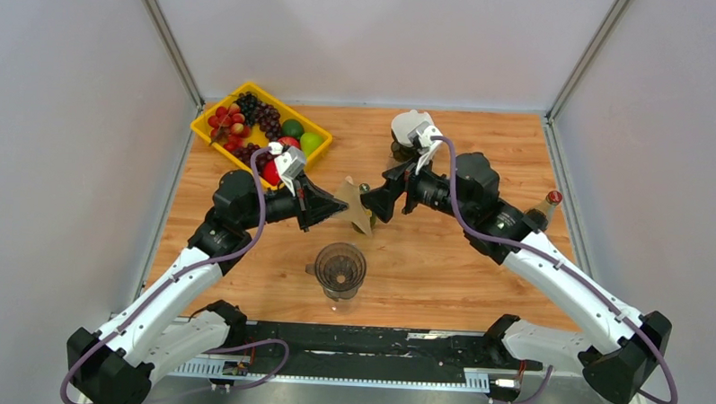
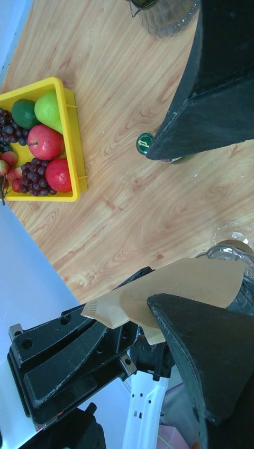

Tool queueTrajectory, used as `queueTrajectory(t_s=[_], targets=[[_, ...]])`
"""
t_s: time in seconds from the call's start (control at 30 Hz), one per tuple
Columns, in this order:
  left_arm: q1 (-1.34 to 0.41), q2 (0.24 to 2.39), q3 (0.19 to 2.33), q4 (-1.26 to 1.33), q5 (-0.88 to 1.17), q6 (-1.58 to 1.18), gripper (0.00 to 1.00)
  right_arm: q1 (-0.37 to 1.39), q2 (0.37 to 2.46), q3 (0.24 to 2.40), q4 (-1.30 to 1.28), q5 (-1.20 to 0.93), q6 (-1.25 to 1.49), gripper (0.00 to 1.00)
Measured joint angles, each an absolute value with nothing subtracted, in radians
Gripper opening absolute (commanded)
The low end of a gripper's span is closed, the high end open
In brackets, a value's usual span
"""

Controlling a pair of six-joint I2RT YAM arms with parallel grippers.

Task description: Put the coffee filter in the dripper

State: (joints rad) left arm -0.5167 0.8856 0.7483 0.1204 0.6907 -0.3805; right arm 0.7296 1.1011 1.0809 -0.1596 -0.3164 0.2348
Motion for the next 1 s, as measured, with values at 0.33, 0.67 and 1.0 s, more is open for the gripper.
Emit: queueTrajectory(t_s=[0.33,0.67,1.0], targets=[[-0.517,0.892,0.749,0.124,0.695,-0.381,0.00,0.770,1.137,1.082,-0.159,-0.325,0.225,0.99],[-0.517,0.920,0.749,0.137,0.698,-0.385,0.00,0.838,1.177,1.103,-0.159,-0.283,0.188,1.00],[-0.517,0.907,0.749,0.132,0.673,-0.380,0.00,0.838,0.986,1.038,-0.160,-0.083,0.151,1.00]])
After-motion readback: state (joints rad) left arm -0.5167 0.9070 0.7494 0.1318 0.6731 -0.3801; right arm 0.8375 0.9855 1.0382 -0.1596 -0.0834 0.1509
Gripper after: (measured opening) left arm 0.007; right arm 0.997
